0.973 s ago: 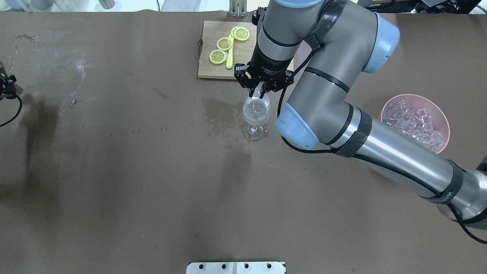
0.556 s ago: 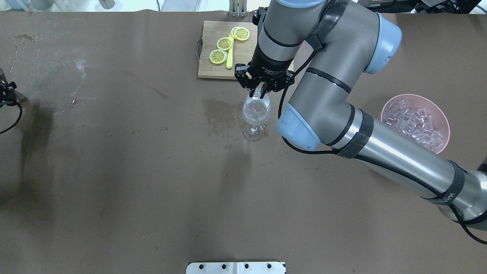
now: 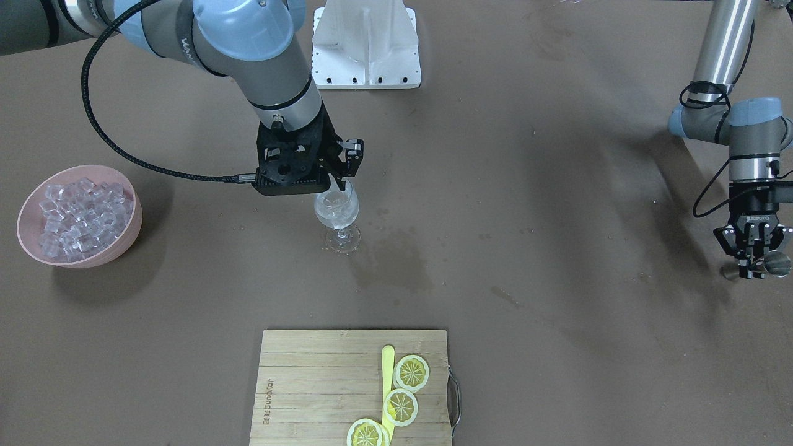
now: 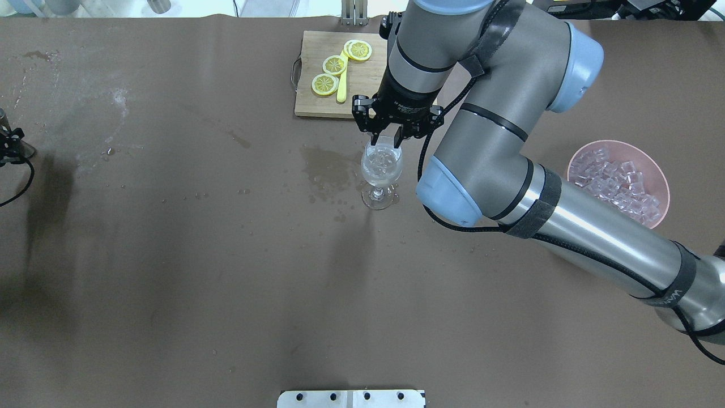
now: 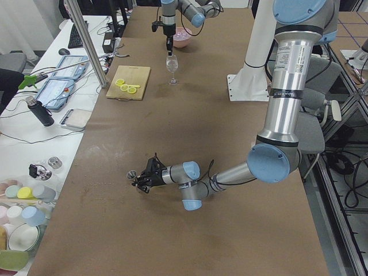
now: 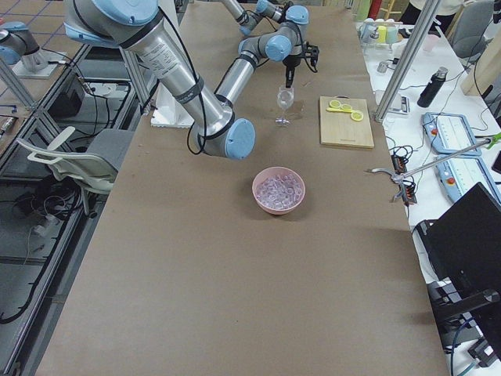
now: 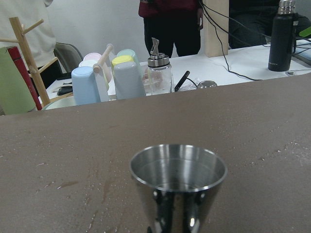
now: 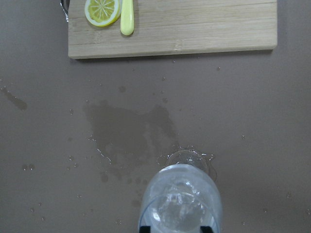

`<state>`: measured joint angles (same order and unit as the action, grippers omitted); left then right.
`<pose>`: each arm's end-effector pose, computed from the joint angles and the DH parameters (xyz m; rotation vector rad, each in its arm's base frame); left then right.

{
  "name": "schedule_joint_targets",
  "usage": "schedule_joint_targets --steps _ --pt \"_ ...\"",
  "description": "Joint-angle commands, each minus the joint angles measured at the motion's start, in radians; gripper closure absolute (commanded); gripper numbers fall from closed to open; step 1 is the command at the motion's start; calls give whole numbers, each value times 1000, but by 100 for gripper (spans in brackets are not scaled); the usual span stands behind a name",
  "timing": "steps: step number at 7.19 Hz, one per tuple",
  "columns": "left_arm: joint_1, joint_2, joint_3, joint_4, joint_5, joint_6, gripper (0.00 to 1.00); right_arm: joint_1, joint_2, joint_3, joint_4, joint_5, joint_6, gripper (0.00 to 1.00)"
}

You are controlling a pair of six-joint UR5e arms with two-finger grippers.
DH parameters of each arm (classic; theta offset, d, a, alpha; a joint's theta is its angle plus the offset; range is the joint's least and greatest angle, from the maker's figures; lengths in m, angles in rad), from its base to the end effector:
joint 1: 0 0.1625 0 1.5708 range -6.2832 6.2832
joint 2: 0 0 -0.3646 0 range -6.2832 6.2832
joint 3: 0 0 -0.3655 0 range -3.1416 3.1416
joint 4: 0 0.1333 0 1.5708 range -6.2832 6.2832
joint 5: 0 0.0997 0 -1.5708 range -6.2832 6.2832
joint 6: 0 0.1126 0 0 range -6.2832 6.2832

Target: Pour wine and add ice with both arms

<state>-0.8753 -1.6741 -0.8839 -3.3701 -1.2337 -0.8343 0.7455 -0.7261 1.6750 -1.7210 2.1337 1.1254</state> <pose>0.1746 -0.4754 0.6700 1.0756 0.6230 -0.3253 -0.4083 -0.4766 0.1025 -0.0049 -0.9398 0.0530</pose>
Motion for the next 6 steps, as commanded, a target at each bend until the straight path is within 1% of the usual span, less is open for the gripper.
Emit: schedule_joint_targets --steps 1,2,3,4,5,6 --pt "1 2 -1 0 -1 0 62 0 -3 5 0 -1 -1 52" --pt "1 10 -4 0 -1 1 53 9 -7 15 -3 0 -1 50" --pt "1 19 -9 -2 -3 3 47 55 -25 35 -8 11 -6 46" --pt "1 22 -12 -2 -4 4 42 89 -63 61 -8 12 -22 46" --pt "1 28 -17 -2 -9 11 34 124 -99 80 -8 12 -50 45" --pt "1 54 -67 -2 -60 20 22 165 -148 98 -8 12 -111 45"
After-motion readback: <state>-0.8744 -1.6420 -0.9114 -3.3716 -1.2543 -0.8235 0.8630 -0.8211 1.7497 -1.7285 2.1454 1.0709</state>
